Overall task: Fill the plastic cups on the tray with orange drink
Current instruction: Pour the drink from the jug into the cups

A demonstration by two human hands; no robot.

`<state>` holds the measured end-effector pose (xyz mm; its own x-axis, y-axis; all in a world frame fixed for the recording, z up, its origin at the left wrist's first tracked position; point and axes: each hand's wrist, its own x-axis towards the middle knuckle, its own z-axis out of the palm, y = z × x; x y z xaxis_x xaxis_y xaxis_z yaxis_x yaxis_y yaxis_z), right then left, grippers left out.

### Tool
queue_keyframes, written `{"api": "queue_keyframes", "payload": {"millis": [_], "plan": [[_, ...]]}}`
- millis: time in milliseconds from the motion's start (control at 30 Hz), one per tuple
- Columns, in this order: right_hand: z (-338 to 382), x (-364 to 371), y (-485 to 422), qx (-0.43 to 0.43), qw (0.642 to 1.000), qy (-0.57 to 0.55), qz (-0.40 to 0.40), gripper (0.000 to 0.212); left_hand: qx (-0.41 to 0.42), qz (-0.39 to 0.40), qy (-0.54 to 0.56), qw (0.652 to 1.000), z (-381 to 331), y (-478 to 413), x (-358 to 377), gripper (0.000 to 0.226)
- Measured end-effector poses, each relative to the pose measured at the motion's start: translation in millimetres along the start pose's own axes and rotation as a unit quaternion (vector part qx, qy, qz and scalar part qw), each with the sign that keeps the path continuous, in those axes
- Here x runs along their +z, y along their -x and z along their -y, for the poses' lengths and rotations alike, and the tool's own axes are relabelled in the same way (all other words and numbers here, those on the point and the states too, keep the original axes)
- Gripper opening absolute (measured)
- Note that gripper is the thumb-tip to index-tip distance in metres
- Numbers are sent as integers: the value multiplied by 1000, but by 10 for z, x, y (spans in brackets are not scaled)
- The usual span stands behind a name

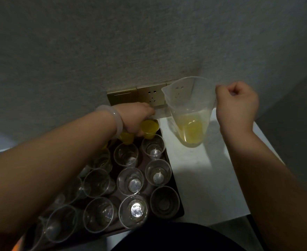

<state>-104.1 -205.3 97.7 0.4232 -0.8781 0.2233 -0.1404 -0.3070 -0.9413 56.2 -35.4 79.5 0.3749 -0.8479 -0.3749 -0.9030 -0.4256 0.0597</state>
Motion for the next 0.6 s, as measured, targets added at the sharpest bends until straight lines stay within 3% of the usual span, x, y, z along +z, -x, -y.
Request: {"api": "queue_keyframes", "payload": {"millis": [200, 600], "plan": [[-9, 16, 6, -1, 1000, -1, 3, 27, 2, 15, -38, 999, 34, -68, 90, 75], [-47, 6, 17, 1, 1000, 3, 12, 30, -5, -2, -15, 1000, 85, -77, -2, 75]]}}
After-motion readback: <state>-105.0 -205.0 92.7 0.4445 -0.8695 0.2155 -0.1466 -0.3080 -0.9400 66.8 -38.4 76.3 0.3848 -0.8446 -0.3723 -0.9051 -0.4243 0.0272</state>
